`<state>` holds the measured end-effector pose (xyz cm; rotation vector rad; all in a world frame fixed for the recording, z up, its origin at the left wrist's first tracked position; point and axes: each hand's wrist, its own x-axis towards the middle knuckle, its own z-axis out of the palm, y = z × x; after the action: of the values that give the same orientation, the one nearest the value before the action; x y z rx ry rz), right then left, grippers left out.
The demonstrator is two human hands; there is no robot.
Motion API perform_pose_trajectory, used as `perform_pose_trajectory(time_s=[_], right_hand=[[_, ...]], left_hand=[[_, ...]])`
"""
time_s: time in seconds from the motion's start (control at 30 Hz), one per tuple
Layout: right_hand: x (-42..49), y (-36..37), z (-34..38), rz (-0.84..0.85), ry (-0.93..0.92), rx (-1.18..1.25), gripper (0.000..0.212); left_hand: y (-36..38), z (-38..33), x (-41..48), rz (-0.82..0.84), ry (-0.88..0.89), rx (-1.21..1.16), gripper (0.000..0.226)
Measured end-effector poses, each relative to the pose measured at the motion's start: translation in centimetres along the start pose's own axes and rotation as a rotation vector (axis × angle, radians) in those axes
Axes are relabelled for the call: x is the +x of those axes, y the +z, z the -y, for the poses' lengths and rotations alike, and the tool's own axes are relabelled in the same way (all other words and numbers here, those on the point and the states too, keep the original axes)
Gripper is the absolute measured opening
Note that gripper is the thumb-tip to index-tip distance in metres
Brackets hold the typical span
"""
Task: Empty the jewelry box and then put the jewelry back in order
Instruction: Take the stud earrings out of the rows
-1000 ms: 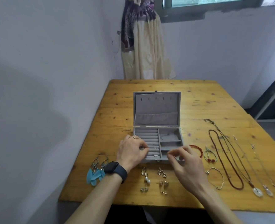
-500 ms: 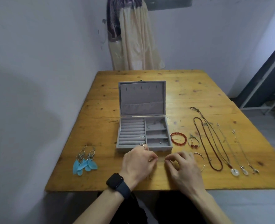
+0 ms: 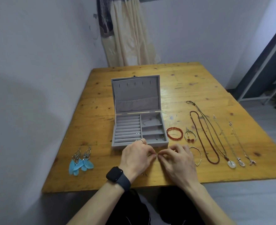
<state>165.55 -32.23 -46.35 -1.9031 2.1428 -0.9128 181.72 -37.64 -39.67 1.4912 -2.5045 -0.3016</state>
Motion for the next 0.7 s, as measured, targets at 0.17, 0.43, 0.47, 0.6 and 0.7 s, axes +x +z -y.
perform_pose_trajectory(time_s=[0.17,0.43,0.47,0.6,0.7], right_hand=[[-0.1,-0.1,0.1,-0.005,0.018,-0.004,0.017],[-0.4,-0.3,0.0,-0.02,0.033,0.017,0.021],[-0.4,-0.3,0.0,-0.022,0.033,0.017,0.021],[-0.4,-0.4,0.2,-0.025,0.022,0.013,0.021],[-0.3,-0.8,0.5,-0.039,0.007,0.053,0.023]], left_hand=[[-0.1,0.0,0.1,-0.004,0.016,0.007,0.024],[-0.5,0.5,0.0,0.004,0.018,0.026,0.023],[-0.6,0.6,0.0,0.005,0.016,0.023,0.023],[-1.1,1.3,-0.2,-0.013,0.001,-0.002,0.02],[-1.9,2.7,-0.1,-0.073,-0.055,-0.063,0.017]])
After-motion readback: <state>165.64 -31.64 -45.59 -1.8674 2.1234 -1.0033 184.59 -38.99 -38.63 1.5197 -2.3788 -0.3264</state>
